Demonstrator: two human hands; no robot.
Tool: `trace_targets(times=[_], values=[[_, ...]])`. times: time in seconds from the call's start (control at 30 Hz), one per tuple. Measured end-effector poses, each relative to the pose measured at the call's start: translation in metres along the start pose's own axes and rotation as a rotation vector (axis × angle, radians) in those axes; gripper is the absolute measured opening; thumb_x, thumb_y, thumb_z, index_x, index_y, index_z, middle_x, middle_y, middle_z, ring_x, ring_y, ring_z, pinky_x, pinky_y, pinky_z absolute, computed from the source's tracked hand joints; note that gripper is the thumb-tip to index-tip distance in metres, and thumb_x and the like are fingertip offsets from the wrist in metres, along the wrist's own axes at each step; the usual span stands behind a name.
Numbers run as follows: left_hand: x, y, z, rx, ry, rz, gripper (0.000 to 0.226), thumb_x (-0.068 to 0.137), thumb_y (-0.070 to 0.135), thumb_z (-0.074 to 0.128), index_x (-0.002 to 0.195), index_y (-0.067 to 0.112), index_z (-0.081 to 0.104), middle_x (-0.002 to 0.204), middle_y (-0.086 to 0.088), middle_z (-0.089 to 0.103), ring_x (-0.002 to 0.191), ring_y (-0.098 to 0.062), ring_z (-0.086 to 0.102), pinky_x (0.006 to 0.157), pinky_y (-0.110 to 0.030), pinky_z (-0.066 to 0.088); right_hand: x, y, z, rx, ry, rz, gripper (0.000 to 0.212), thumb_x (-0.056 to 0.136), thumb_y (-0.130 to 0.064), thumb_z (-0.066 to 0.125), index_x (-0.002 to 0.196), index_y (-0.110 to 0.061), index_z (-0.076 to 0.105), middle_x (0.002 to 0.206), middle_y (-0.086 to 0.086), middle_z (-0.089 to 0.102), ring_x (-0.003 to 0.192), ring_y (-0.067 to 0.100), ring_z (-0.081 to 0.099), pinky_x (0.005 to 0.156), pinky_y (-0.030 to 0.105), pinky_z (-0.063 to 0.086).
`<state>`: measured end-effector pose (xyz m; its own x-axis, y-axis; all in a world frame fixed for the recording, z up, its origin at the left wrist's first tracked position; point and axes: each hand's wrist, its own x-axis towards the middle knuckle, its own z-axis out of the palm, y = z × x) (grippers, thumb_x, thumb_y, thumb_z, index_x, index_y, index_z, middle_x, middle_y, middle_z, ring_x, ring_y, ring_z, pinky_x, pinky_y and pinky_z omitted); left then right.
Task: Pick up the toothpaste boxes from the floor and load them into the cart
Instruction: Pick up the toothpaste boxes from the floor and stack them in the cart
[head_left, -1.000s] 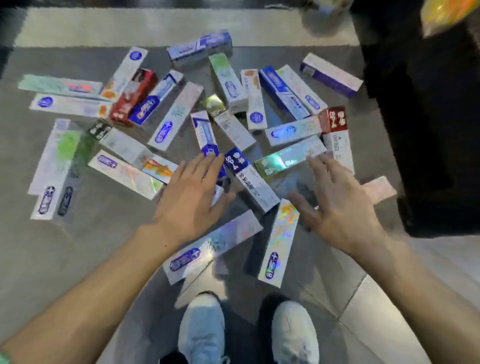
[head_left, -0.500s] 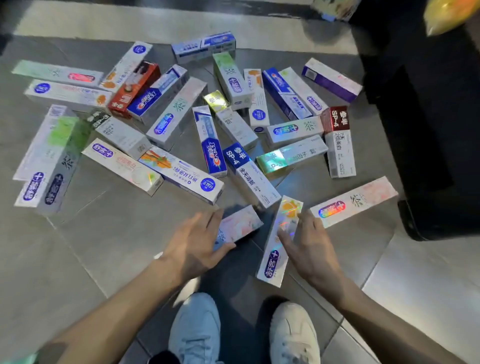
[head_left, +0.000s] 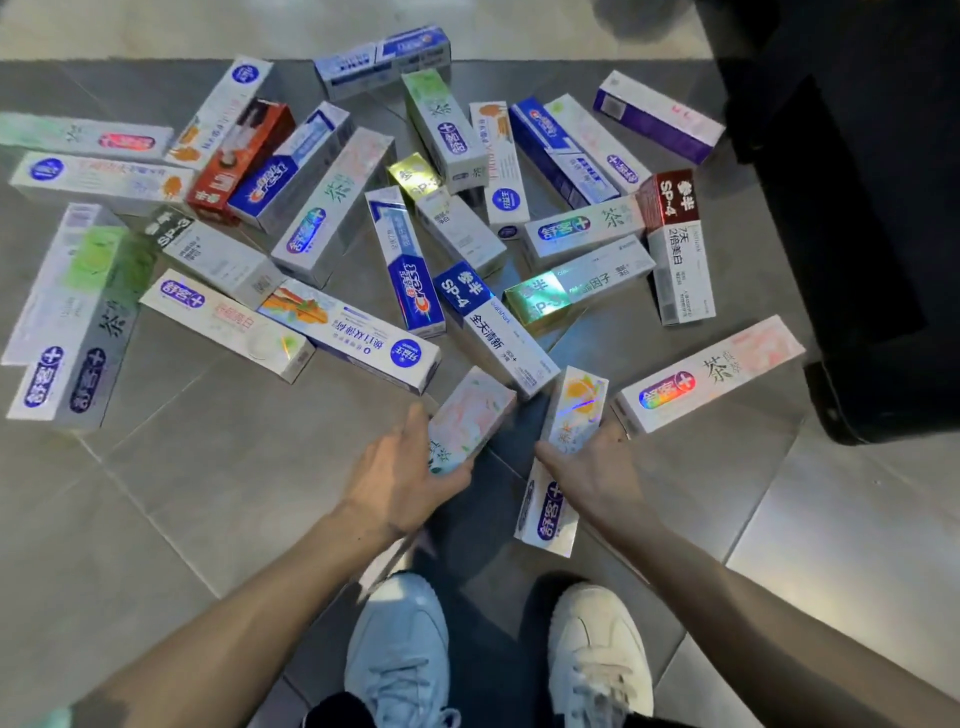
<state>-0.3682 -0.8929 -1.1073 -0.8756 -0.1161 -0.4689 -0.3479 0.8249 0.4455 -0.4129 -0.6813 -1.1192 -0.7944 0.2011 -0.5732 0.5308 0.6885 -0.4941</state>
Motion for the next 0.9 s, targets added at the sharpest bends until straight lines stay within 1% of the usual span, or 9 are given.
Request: trace_targets(times=[0.1, 0.23, 0.33, 0.43, 0.47, 0.53, 0.6, 0.73, 0.9], values=[[-0.002, 0.013, -0.003, -0.17, 0.034, 0.015, 0.049, 0.083, 0.048, 0.071, 0.107, 0.025, 0.036, 0.093, 0.007, 0.054, 0.072, -0.004, 0.055, 0.051, -0.023, 0.042, -0.001, -0.001, -0.004, 0.056, 0.006, -0.001, 0.068, 0.077, -0.044, 0.074, 0.123, -0.005, 0.041, 0.121, 0.015, 0.059, 0.109, 0.032, 0.059, 0.087, 0.039, 0.051], [0.001, 0.036, -0.019, -0.418, 0.134, -0.017, 0.048, 0.085, 0.053, 0.071, 0.105, 0.029, 0.034, 0.096, 0.008, 0.061, 0.077, -0.013, 0.063, 0.058, -0.035, 0.053, -0.011, -0.022, -0.022, 0.136, 0.008, -0.084, 0.051, 0.084, -0.042, 0.072, 0.111, -0.013, 0.041, 0.093, -0.005, 0.054, 0.094, 0.022, 0.057, 0.078, 0.033, 0.045], [0.001, 0.063, -0.049, -0.575, 0.224, -0.024, 0.046, 0.085, 0.051, 0.073, 0.111, 0.038, 0.037, 0.102, 0.016, 0.062, 0.087, -0.006, 0.063, 0.066, -0.024, 0.049, -0.025, -0.058, -0.048, 0.221, -0.008, -0.168, 0.047, 0.084, -0.045, 0.073, 0.109, -0.022, 0.041, 0.089, -0.008, 0.06, 0.085, 0.021, 0.062, 0.071, 0.03, 0.045], [-0.005, 0.097, -0.103, -0.634, 0.253, -0.019, 0.058, 0.083, 0.051, 0.076, 0.128, 0.035, 0.042, 0.108, 0.021, 0.06, 0.1, -0.007, 0.06, 0.075, -0.022, 0.043, -0.047, -0.1, -0.088, 0.348, -0.048, -0.307, 0.053, 0.082, -0.043, 0.078, 0.117, -0.027, 0.041, 0.094, -0.025, 0.056, 0.083, -0.003, 0.061, 0.068, 0.006, 0.043], [-0.01, 0.109, -0.126, -0.652, 0.246, -0.014, 0.062, 0.083, 0.051, 0.075, 0.133, 0.033, 0.043, 0.11, 0.023, 0.06, 0.102, -0.003, 0.06, 0.077, -0.02, 0.043, -0.057, -0.114, -0.105, 0.394, -0.065, -0.356, 0.057, 0.081, -0.045, 0.079, 0.12, -0.029, 0.042, 0.099, -0.025, 0.059, 0.088, -0.009, 0.062, 0.078, 0.007, 0.046], [-0.025, 0.134, -0.175, -0.698, 0.254, 0.026, 0.066, 0.086, 0.052, 0.071, 0.141, 0.03, 0.041, 0.115, 0.024, 0.059, 0.103, 0.01, 0.058, 0.082, -0.013, 0.043, -0.082, -0.144, -0.143, 0.445, -0.091, -0.422, 0.066, 0.077, -0.054, 0.079, 0.128, -0.035, 0.04, 0.11, -0.022, 0.065, 0.102, -0.004, 0.064, 0.096, 0.03, 0.052], [-0.047, 0.161, -0.232, -0.71, 0.263, 0.054, 0.062, 0.091, 0.055, 0.063, 0.144, 0.032, 0.041, 0.122, 0.024, 0.059, 0.101, 0.019, 0.055, 0.083, -0.001, 0.04, -0.115, -0.18, -0.188, 0.462, -0.101, -0.465, 0.07, 0.077, -0.055, 0.078, 0.132, -0.04, 0.038, 0.116, -0.022, 0.066, 0.108, 0.004, 0.065, 0.1, 0.041, 0.051], [-0.111, 0.23, -0.358, -0.713, 0.282, 0.098, 0.058, 0.094, 0.063, 0.056, 0.145, 0.04, 0.039, 0.13, 0.024, 0.06, 0.12, -0.001, 0.057, 0.104, -0.031, 0.043, -0.195, -0.264, -0.291, 0.566, -0.065, -0.56, 0.068, 0.08, -0.042, 0.082, 0.133, -0.032, 0.04, 0.114, -0.028, 0.065, 0.107, -0.001, 0.064, 0.096, 0.035, 0.05], [-0.219, 0.331, -0.525, -0.793, 0.392, 0.173, 0.052, 0.096, 0.049, 0.06, 0.144, 0.038, 0.042, 0.132, 0.021, 0.06, 0.119, 0.006, 0.055, 0.102, -0.015, 0.042, -0.311, -0.38, -0.426, 0.656, -0.02, -0.609, 0.06, 0.073, -0.05, 0.081, 0.118, -0.055, 0.043, 0.106, -0.033, 0.066, 0.1, -0.001, 0.065, 0.097, 0.043, 0.051]])
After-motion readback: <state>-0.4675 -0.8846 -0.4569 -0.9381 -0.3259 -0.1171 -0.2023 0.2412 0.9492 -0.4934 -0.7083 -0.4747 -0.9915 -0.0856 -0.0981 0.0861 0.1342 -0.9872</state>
